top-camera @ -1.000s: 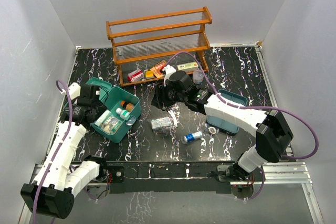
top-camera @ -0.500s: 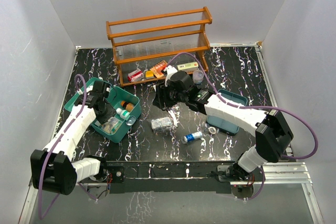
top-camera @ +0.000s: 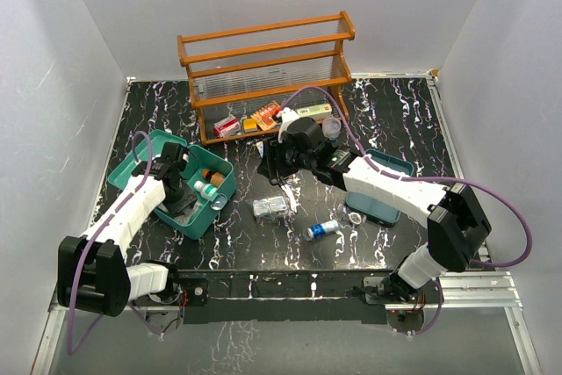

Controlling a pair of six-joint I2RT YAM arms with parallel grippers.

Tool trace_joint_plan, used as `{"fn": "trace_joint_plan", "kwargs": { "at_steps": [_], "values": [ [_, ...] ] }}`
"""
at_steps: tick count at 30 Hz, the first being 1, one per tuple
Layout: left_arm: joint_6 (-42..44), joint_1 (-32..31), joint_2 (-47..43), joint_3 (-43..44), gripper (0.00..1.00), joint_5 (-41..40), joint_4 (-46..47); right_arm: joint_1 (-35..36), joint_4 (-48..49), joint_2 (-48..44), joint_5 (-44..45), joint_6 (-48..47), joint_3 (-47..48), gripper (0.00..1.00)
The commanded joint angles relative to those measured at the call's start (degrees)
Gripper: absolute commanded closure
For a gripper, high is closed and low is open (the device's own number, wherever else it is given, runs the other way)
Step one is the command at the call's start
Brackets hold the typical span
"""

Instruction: Organize the medicine kit

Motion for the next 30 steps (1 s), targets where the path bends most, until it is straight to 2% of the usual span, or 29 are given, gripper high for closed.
{"fn": "trace_joint_plan", "kwargs": {
  "at_steps": [1, 4, 11, 19, 24, 27, 30],
  "values": [
    [0.1, 0.2, 0.5, -1.6, 0.61, 0.0, 1.1, -0.3, 1.7, -0.3, 0.5, -0.5, 0.6, 0.52],
    [0.5, 0.2, 0.8, -1.2, 0.56, -0.7, 1.8, -0.4, 1.6, -0.3, 0.5, -0.6, 0.7, 0.52],
    [1.7, 0.2, -0.4, 6.6, 0.54, -2.3, -3.5, -0.5, 1.5, -1.0, 1.4, -0.2, 1.0, 0.52],
    [3.3, 0.2, -4.2, 15.8, 0.51, -3.7, -8.3, -0.9, 1.8, -3.9, 9.8, 2.1, -0.4, 0.52],
    [12.0, 0.2, -6.8, 18.4, 0.49, 0.3, -0.6, -1.9, -0.5, -5.8, 20.2, 4.9, -1.5, 0.52],
    [18.6, 0.2, -8.6, 21.7, 0.43, 0.1, 2.6, -3.7, -3.0, -6.2, 22.1, 6.6, -1.2, 0.52],
    [24.2, 0.2, -10.3, 24.4, 0.41, 0.7, 5.6, -5.5, -5.0, -6.6, 23.3, 7.9, -1.4, 0.51]
  ]
}}
